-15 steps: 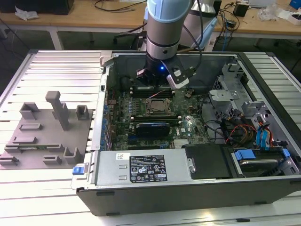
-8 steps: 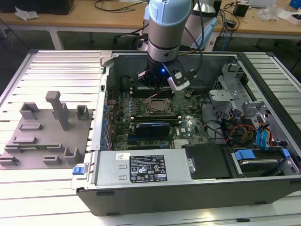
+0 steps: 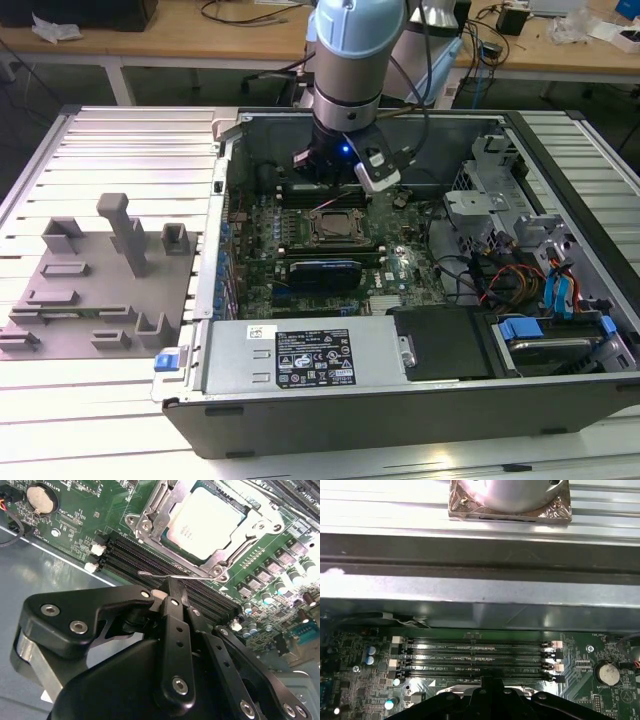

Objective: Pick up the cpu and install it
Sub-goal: 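Install the first cpu locking lever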

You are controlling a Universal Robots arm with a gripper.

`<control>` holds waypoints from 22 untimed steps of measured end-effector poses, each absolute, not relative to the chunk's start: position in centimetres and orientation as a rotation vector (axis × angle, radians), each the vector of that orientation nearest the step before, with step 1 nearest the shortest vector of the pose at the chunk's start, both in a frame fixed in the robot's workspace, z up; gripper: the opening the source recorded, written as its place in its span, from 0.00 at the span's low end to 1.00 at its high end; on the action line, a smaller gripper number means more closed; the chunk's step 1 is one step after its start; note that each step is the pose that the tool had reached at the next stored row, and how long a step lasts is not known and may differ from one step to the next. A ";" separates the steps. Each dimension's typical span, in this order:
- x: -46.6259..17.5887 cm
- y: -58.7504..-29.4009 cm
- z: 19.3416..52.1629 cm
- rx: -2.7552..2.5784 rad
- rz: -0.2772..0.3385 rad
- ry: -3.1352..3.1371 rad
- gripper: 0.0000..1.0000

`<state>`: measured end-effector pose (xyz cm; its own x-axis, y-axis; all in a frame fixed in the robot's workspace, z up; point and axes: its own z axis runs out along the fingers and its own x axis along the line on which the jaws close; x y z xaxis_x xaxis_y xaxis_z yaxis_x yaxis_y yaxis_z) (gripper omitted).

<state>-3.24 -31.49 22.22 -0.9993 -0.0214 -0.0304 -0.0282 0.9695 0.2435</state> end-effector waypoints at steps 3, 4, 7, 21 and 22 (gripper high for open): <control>-3.3 -31.5 22.0 -0.037 0.376 3.081 0.11; -3.3 -31.5 22.0 -0.035 0.374 3.078 0.11; -3.3 -31.5 21.8 -0.029 0.370 3.073 0.11; -3.3 -31.5 21.4 -0.012 0.364 3.050 0.11; -3.3 -31.5 21.3 0.001 0.364 3.049 0.11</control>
<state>-3.27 -31.49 21.34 -0.9975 0.0091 -0.0706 -0.0078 0.9720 0.2349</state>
